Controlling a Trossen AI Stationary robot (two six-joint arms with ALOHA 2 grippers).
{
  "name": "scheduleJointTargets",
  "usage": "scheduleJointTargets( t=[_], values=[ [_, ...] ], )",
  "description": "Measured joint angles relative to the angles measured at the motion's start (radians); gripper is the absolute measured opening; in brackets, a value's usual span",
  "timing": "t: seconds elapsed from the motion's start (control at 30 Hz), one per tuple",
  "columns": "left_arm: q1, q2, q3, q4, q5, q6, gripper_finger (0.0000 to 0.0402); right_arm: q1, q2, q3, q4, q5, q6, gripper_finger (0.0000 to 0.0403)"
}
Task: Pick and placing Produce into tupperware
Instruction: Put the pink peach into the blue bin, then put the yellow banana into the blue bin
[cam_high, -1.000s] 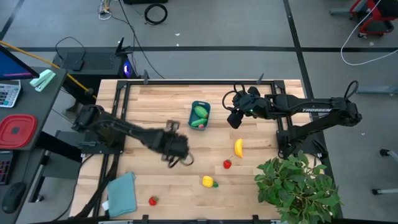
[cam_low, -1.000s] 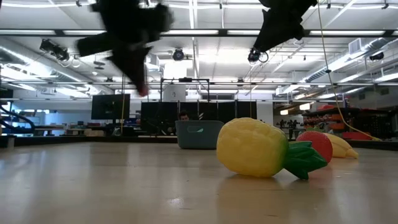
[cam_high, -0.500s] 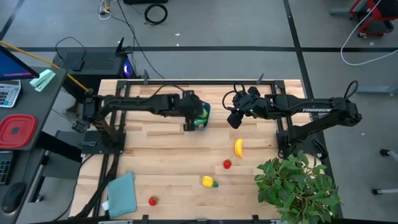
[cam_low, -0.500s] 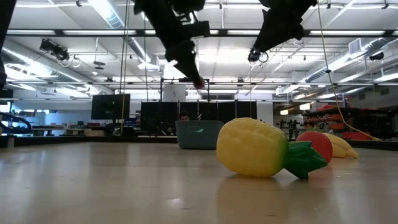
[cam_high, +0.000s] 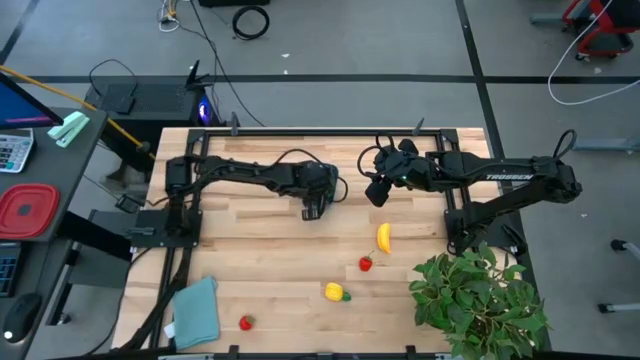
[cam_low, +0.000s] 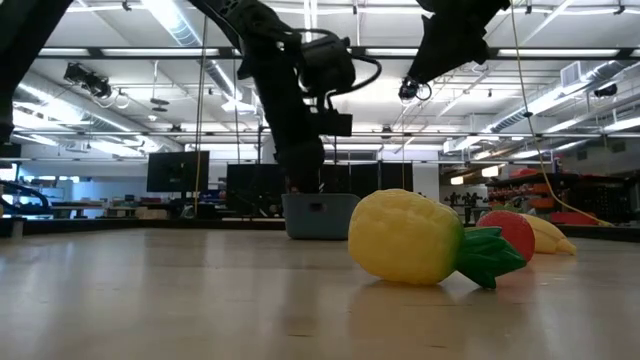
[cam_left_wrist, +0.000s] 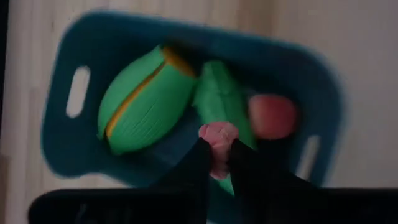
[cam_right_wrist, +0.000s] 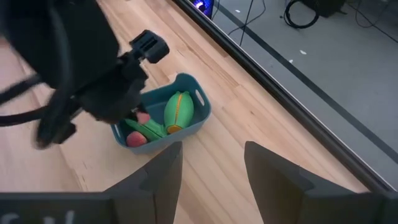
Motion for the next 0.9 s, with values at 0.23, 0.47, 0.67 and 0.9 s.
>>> scheduleJointTargets(
  t=[0.23, 0.47, 0.67, 0.9],
  values=[
    [-0.001, -0.010, 0.001, 0.030, -0.042, 0.002, 0.0133, 0.000, 0.000, 0.000, 0.000, 0.000, -0.001, 0.0183],
    [-0.025, -0.010, 0.001, 0.003, -0.036, 0.017, 0.0190, 0.000, 0.000, 0.000, 0.000, 0.000, -0.007, 0.0183],
    [-0.075, -0.016, 0.068, -0.137, -0.051, 0.081, 0.0193, -0.001, 0.000, 0.000, 0.000, 0.008, -0.010, 0.0183],
    [-0.135, -0.016, 0.274, -0.527, 0.036, -0.083, 0.0174, -0.001, 0.000, 0.000, 0.000, 0.019, -0.005, 0.0183]
  ],
)
